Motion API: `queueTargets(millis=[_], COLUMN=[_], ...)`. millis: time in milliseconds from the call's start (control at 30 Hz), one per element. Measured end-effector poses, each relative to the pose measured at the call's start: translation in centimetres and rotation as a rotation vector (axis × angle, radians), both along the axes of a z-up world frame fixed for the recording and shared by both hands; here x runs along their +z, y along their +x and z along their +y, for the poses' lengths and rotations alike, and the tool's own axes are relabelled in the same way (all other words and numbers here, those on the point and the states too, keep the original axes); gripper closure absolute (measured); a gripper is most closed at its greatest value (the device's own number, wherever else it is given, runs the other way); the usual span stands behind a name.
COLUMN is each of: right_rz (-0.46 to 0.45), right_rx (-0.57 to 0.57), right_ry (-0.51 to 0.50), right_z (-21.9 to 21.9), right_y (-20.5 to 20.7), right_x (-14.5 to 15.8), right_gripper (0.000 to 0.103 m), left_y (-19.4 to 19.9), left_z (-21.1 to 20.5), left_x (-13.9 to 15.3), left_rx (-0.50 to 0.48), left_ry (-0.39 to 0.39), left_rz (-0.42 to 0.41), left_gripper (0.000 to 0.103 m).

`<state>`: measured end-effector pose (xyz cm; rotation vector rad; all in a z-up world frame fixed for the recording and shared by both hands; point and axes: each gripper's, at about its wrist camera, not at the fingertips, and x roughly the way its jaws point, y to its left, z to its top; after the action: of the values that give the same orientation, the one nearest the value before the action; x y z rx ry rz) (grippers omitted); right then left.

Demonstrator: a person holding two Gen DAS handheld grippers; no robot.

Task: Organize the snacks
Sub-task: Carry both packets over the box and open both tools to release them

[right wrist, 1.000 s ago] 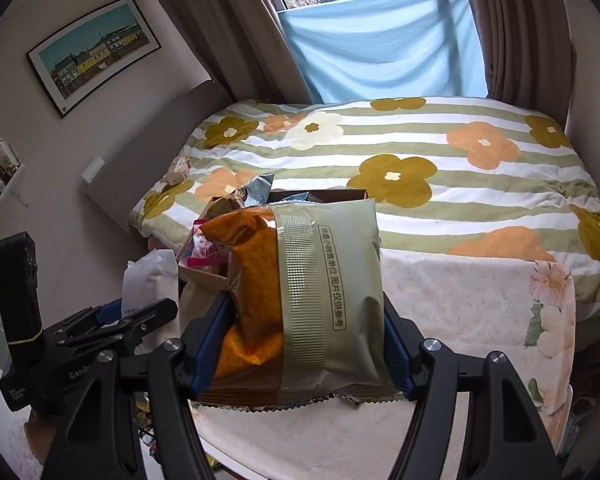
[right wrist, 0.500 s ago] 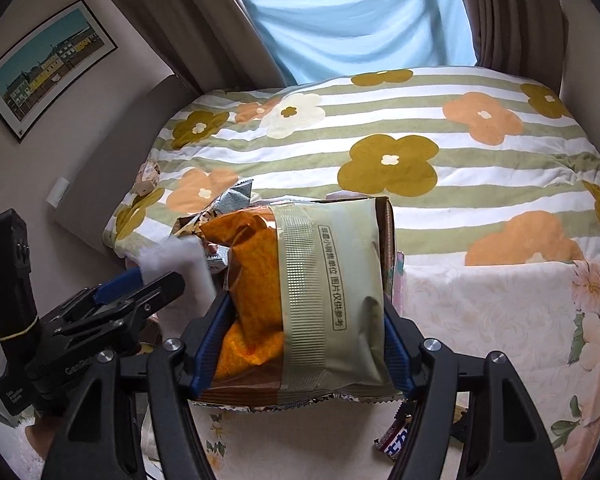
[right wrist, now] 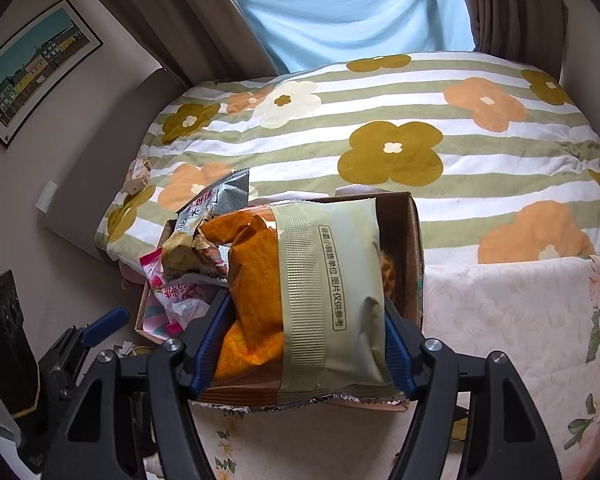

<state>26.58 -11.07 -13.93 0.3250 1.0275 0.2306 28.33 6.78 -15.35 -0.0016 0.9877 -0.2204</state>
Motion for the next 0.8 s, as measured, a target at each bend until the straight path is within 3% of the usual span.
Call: queueTargets(millis=[67,167,200,467,800], right_rz=[-0.012,-0.079,-0.094,-0.064,-0.067], right_rx=[-0.009,-0.043,-0.035,-0.047,-0.056], right_ry=[-0.012,-0.066,-0.058,-0.039,-0.043], right_z=[0.5,1.0,1.0,-0.4,-3.4], right_y=[0.7,0.9,0.7,-1.2,-4.4], right_x=[-0.1,0.2,0.3,0.0,2.1], right_gripper=[0.033,0.006,0.004,0.004,0.004], left_y=[-0.3,-0.6,-0.7,-1.6,-3.2], left_z=[-0.1,-0.1,-0.1,-0.1,-1.8], left_x=[-0.3,-0.7,-0.8,-1.8,-0.4], left_rx=[-0.007,-0.011,-0.012,-0.011,-0.022], left_ry=[0.003,-0.002,-0.002,-0.015,-0.012], left_rz=[0.006,0.024,0.031,0.065,0.041], left_gripper=[0.000,0.000,0.000,0.000,0.000])
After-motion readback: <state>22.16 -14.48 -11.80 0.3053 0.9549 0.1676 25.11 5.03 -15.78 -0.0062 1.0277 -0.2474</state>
